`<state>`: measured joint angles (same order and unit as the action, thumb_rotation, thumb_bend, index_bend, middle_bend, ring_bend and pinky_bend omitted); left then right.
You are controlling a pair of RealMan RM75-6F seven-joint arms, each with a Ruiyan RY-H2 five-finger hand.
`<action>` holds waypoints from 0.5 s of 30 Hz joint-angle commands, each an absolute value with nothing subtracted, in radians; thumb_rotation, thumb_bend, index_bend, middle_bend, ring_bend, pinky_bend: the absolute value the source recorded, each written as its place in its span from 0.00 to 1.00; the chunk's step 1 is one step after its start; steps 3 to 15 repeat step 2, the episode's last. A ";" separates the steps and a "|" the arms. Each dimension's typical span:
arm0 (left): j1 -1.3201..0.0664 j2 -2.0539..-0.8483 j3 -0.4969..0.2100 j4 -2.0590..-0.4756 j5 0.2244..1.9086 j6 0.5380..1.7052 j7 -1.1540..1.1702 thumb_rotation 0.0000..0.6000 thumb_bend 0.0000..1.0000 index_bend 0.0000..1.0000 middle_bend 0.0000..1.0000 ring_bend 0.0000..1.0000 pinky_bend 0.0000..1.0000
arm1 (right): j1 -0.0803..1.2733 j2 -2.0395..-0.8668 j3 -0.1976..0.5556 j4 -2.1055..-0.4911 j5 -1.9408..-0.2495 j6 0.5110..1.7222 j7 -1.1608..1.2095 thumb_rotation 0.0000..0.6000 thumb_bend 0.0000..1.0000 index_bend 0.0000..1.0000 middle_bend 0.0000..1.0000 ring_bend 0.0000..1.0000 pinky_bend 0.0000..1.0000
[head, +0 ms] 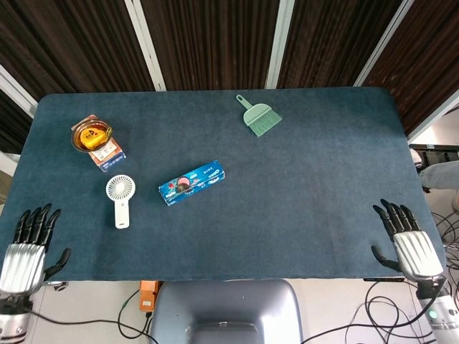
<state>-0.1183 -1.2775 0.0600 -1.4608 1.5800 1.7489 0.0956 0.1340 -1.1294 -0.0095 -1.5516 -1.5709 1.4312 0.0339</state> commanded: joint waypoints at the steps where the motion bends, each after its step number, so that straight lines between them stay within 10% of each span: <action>1: -0.081 -1.274 0.096 -1.426 1.626 1.770 0.045 1.00 0.30 0.00 0.00 0.00 0.03 | 0.113 -1.119 -0.020 -1.608 -1.562 1.440 -0.026 1.00 0.27 0.00 0.00 0.00 0.00; 15: -0.083 -1.268 0.096 -1.432 1.625 1.755 0.041 1.00 0.28 0.00 0.00 0.00 0.03 | 0.109 -1.117 -0.021 -1.612 -1.561 1.442 -0.031 1.00 0.27 0.00 0.00 0.00 0.00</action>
